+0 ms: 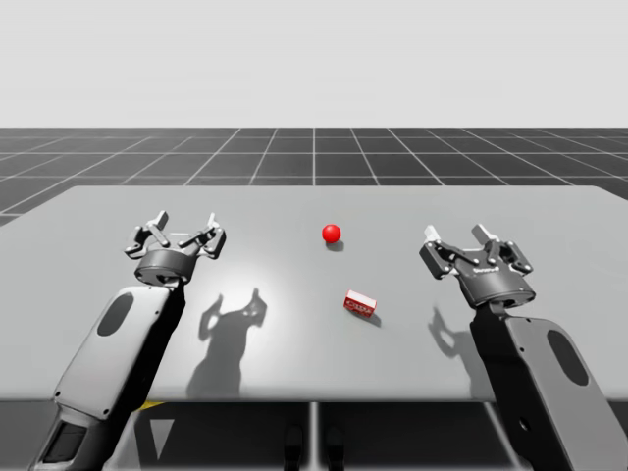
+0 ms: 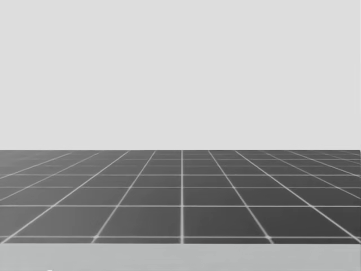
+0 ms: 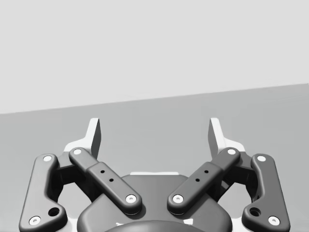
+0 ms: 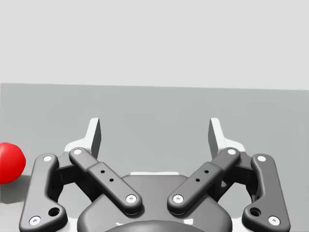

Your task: Watch the red light. When it turns green, pick up the object.

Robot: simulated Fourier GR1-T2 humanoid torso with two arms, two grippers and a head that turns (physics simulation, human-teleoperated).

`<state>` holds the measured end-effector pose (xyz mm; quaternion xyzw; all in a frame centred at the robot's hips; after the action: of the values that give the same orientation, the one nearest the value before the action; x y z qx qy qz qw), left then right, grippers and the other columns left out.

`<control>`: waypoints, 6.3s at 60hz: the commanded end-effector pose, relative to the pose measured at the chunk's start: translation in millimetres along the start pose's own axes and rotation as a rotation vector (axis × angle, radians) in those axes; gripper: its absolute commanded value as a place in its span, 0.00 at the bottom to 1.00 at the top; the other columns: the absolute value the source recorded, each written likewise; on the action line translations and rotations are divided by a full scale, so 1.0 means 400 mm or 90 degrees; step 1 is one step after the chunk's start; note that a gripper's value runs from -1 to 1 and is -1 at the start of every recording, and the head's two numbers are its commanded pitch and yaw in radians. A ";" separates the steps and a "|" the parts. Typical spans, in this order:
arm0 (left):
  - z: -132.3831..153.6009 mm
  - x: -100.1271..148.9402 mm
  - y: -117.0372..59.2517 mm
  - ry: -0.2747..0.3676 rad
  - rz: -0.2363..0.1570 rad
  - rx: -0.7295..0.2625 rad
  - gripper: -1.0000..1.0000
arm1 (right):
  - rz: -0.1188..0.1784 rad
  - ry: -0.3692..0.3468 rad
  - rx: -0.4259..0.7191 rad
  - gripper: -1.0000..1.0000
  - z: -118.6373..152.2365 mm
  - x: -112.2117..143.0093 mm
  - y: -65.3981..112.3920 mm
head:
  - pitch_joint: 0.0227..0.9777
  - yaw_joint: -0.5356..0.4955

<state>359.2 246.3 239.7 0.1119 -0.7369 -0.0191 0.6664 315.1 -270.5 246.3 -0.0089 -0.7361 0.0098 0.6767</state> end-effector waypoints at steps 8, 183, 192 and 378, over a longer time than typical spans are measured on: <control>-0.014 -0.018 0.003 0.008 -0.009 0.005 0.00 | -0.005 0.010 0.003 0.00 -0.005 -0.009 -0.011 | 0.09 0.53; 0.001 -0.010 -0.015 -0.002 -0.027 -0.019 0.00 | 0.012 0.013 0.001 0.00 -0.003 -0.002 -0.006 | 0.63 0.44; 0.002 -0.009 -0.016 -0.002 -0.027 -0.020 0.00 | 0.012 0.012 0.000 0.00 -0.003 -0.001 -0.006 | 0.63 0.44; 0.013 -0.003 -0.034 0.001 -0.021 -0.032 0.00 | 0.034 0.164 0.628 0.00 0.154 -0.168 0.078 | 0.90 0.33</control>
<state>356.0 232.9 235.5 0.1072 -0.7340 -0.0478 0.6690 256.7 -247.9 184.0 0.2836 -0.5691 0.3601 0.6827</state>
